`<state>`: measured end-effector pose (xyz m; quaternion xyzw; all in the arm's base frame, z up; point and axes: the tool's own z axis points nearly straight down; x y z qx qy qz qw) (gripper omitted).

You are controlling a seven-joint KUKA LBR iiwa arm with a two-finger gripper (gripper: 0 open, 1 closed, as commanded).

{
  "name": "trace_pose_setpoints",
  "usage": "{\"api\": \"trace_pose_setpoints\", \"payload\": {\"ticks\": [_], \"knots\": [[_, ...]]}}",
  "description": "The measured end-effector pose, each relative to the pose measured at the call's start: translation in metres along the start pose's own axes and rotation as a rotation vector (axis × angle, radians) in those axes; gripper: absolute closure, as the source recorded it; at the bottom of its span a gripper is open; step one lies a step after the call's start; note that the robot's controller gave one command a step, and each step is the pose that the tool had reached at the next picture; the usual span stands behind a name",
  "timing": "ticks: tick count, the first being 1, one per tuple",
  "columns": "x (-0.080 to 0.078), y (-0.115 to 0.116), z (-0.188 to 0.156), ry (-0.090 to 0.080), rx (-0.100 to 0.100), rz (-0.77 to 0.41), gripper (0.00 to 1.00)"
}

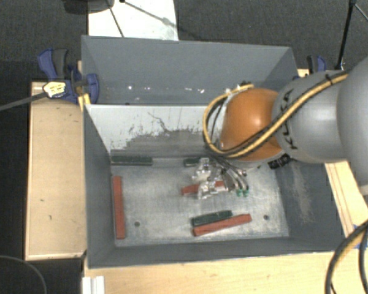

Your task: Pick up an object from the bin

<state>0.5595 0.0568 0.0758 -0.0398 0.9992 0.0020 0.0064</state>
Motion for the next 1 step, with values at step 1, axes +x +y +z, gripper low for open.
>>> {"api": "trace_pose_setpoints", "payload": {"ticks": [1], "knots": [[0.0153, -0.0127, -0.1624, 0.005, 0.003, 0.014, 1.0]]}}
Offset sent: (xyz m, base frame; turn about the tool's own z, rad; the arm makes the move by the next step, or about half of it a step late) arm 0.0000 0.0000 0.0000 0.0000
